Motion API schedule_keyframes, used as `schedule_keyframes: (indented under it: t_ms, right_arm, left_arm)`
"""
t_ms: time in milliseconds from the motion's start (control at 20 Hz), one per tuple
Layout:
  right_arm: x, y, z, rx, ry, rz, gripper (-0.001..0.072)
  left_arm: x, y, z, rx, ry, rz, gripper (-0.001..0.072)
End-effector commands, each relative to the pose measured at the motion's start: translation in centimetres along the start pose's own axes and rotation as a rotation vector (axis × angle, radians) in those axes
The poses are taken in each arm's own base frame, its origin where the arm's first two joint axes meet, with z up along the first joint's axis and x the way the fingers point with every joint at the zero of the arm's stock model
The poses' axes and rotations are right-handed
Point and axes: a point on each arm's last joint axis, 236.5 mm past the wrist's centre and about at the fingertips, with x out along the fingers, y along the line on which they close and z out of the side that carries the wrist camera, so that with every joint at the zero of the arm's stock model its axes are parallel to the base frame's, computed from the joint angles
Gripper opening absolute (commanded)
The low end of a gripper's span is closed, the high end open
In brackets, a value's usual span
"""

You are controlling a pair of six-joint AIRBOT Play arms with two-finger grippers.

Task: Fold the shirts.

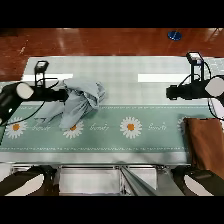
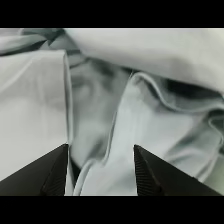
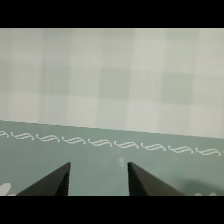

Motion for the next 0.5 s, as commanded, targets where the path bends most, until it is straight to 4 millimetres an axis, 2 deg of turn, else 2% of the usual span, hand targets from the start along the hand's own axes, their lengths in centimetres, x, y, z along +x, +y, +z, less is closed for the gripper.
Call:
schedule_keyframes:
  t_ms: [0,200,400,450]
  right_arm:
    - [0.0,0.0,-0.8,0.017,0.033,-0.001,0.0412]
    - [0.0,0.0,-1.0,0.028,0.041,0.001,0.0412]
    - [0.0,0.1,-1.0,0.031,0.041,0.001,0.0412]
    - [0.0,0.1,-1.0,0.031,0.041,0.001,0.0412]
  left_arm:
    - [4.2,-1.2,0.3,0.062,0.107,-0.023,0.0508]
    - [7.4,-4.0,-0.3,0.109,0.220,-0.062,0.0507]
    - [8.4,-4.8,-3.6,0.105,0.444,-0.090,0.0486]
    - [8.4,-4.8,-4.4,0.104,0.496,-0.095,0.0294]
